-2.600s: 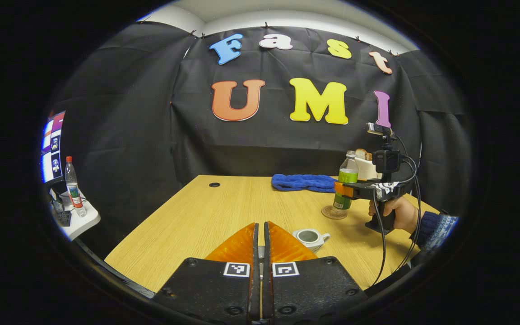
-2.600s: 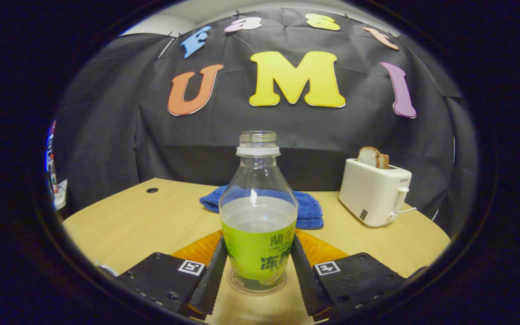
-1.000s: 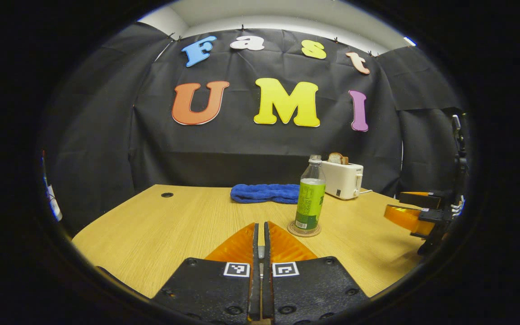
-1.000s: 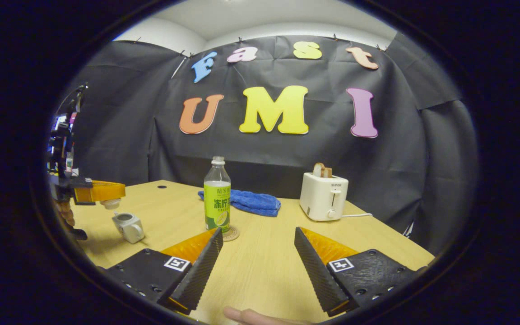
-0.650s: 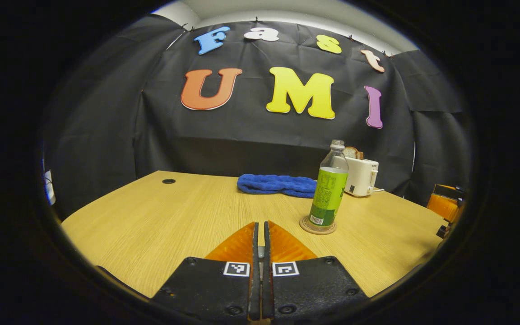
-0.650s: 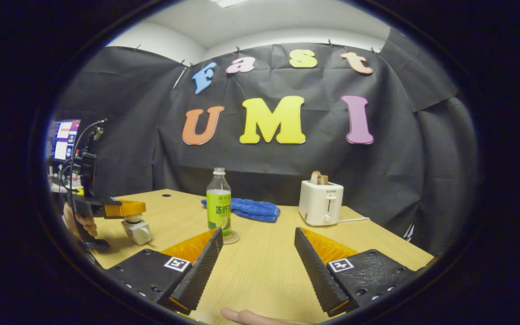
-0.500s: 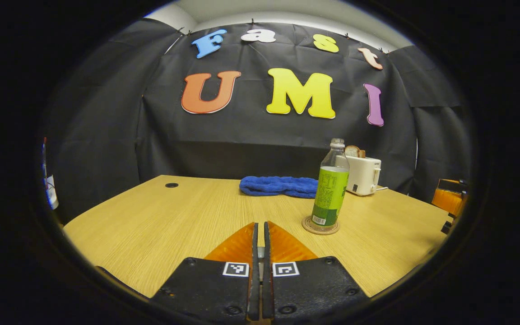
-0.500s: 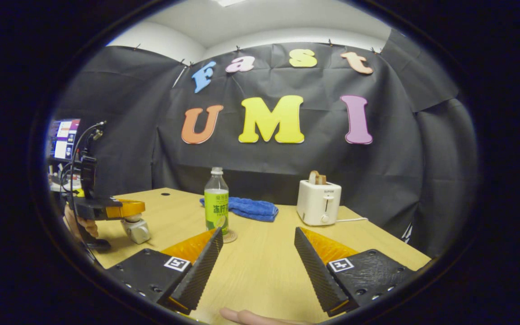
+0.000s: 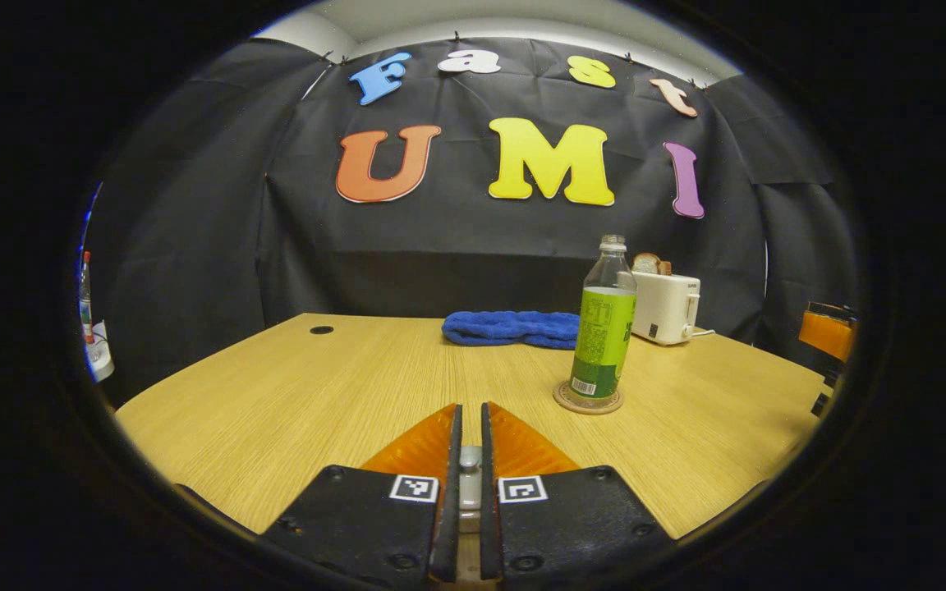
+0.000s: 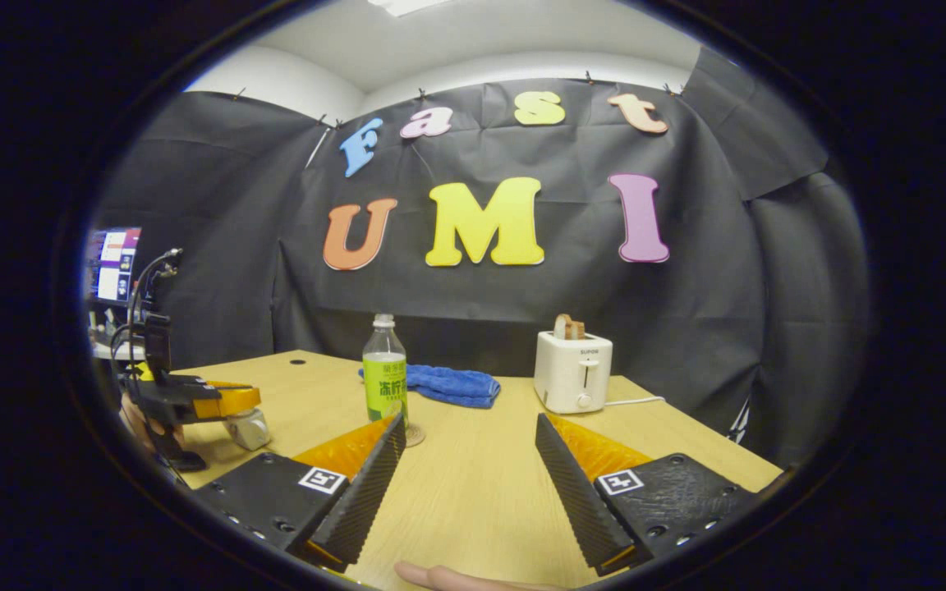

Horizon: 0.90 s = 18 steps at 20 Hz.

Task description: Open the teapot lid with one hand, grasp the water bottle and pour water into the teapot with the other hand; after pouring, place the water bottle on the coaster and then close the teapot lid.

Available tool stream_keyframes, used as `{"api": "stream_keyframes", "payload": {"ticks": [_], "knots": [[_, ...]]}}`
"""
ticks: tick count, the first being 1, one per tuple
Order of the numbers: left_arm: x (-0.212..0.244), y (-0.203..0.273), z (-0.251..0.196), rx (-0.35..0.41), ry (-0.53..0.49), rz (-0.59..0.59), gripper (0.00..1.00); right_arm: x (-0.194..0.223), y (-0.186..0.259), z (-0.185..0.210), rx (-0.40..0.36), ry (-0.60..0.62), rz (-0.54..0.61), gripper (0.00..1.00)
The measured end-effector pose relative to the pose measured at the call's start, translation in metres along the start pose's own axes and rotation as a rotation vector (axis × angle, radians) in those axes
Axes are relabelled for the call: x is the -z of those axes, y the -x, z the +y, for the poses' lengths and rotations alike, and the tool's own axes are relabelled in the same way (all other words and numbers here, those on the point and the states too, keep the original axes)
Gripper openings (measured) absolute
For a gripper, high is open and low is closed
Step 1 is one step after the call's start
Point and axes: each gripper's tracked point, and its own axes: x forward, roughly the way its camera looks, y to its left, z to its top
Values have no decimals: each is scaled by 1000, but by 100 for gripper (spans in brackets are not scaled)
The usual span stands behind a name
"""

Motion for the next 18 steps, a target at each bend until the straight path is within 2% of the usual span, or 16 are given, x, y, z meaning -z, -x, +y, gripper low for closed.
{"api": "stream_keyframes", "payload": {"ticks": [1,4,5,6,8,9,11,12,13,16,18], "knots": [[-2,1,-2,4,4,2,29,-1,1,-3,6,-1,1,95],[-18,12,-6,-23,-31,-10,53,-10,6,-3,14,-3,-11,95],[-30,17,-6,-38,-38,-23,72,-14,8,-2,12,0,-19,95],[-41,21,-8,-47,-40,-35,77,-18,11,0,11,9,-25,95],[-62,38,-13,-58,-46,-47,78,-28,17,1,22,33,-43,96],[-73,47,-16,-62,-46,-64,84,-29,20,-1,37,43,-40,95],[-95,71,-16,-84,-55,-95,85,-35,26,-2,62,39,-28,93],[-106,83,-20,-87,-57,-113,88,-39,30,-2,72,33,-22,95],[-112,97,-26,-69,-57,-110,98,-41,33,-3,85,33,-11,97],[-130,137,-27,-76,-74,-141,98,-50,47,-1,95,16,10,95],[-134,156,-16,-114,-67,-130,97,-62,59,4,98,13,14,95]]}}
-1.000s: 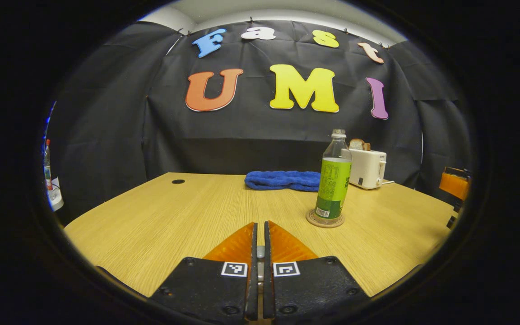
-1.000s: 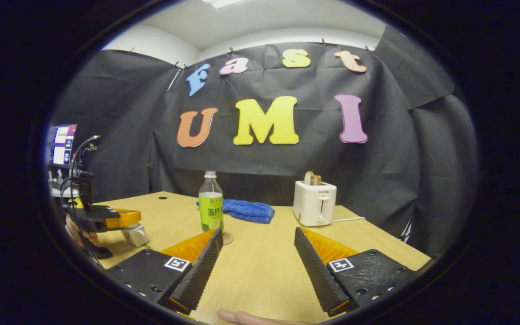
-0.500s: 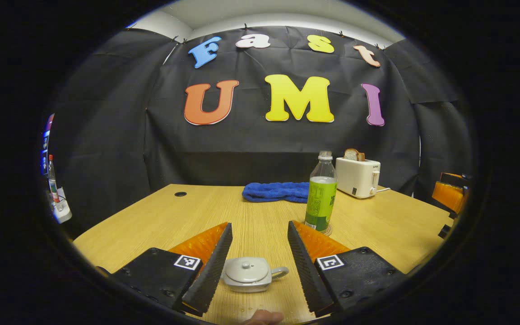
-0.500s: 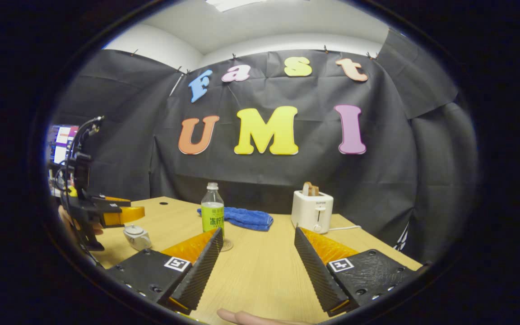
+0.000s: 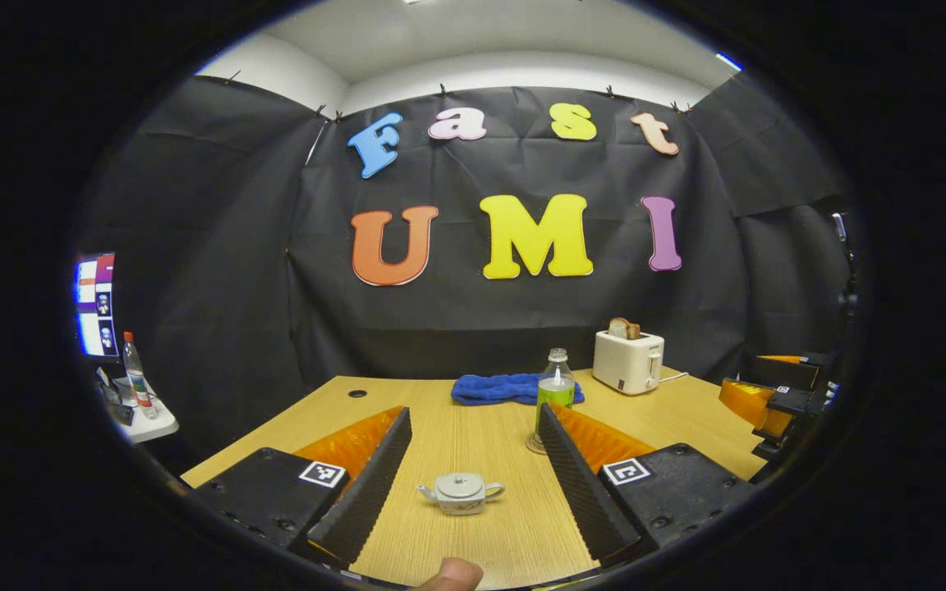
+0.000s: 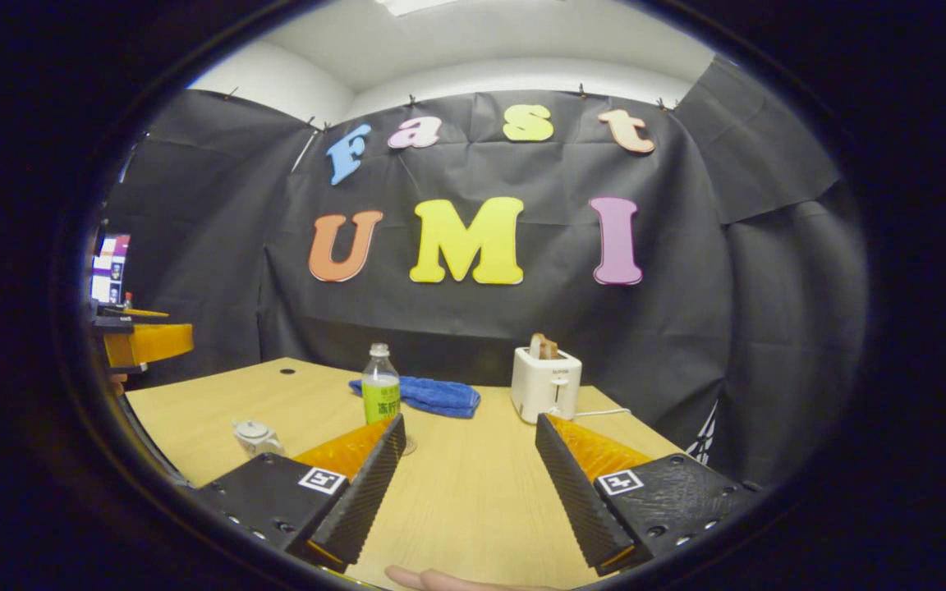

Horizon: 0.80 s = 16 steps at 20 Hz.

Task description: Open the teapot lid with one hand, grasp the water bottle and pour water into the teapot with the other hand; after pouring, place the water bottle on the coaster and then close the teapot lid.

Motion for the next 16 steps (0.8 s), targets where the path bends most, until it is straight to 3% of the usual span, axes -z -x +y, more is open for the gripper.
{"api": "stream_keyframes", "payload": {"ticks": [2,5,16], "knots": [[-9,11,10,-45,20,-9,98,-11,13,-3,23,16,-10,93],[-10,22,-7,8,9,-3,98,-12,26,-1,44,27,12,95],[5,20,-9,-20,-63,25,97,-14,34,-3,62,41,26,95]]}}
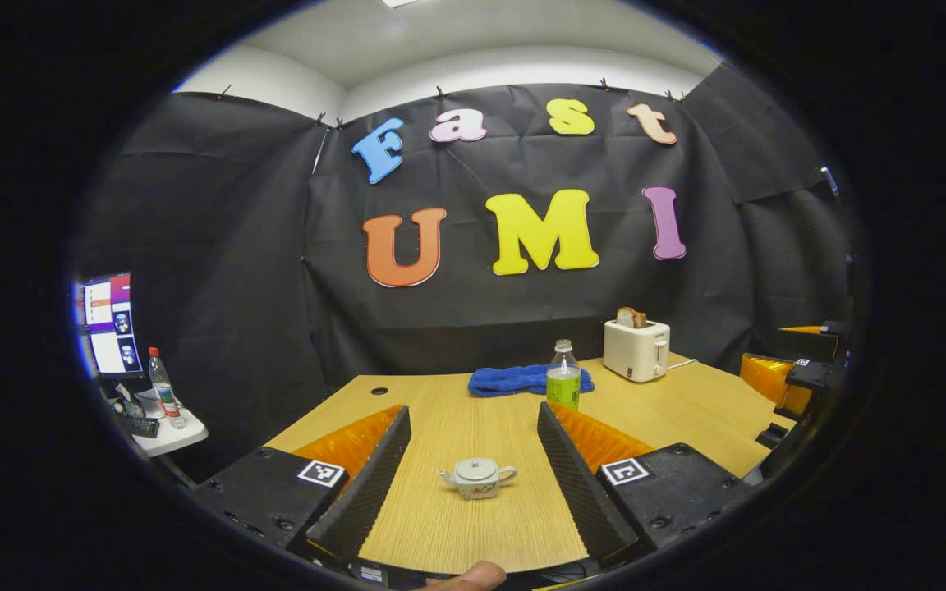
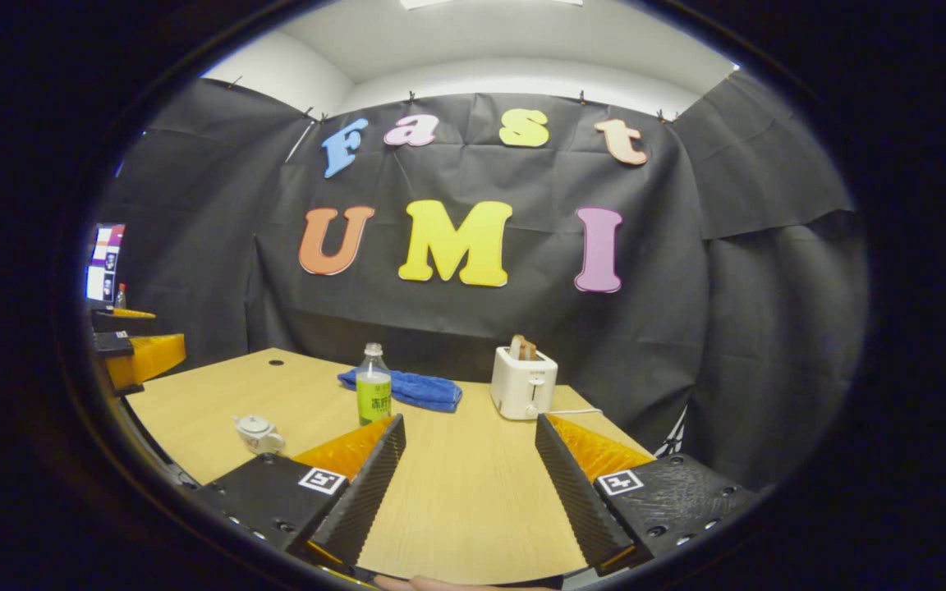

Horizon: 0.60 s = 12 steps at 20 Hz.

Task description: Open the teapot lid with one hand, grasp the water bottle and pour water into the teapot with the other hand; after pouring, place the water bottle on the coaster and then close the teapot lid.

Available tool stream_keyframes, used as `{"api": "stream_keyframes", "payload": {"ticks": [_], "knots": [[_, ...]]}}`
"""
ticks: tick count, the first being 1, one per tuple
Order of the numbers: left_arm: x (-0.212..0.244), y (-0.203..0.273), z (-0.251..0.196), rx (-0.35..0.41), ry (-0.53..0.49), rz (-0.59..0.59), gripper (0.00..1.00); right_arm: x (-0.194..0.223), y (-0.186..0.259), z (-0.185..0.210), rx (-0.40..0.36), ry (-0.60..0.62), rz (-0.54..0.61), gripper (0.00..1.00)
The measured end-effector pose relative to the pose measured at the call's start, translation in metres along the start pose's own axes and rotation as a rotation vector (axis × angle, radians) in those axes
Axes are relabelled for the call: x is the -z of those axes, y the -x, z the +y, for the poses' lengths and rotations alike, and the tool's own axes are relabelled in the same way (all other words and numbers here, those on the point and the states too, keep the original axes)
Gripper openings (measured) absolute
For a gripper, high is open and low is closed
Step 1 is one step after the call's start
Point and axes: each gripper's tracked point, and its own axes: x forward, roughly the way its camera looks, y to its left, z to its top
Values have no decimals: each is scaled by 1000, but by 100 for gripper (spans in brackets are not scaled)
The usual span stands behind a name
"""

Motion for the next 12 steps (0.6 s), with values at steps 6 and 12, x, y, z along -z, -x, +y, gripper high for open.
{"api": "stream_keyframes", "payload": {"ticks": [6,12], "knots": [[-3,-5,10,-56,-22,-23,98,1,-2,4,-10,23,-3,95],[1,-8,8,-48,-27,-17,98,1,2,9,-34,30,4,95]]}}
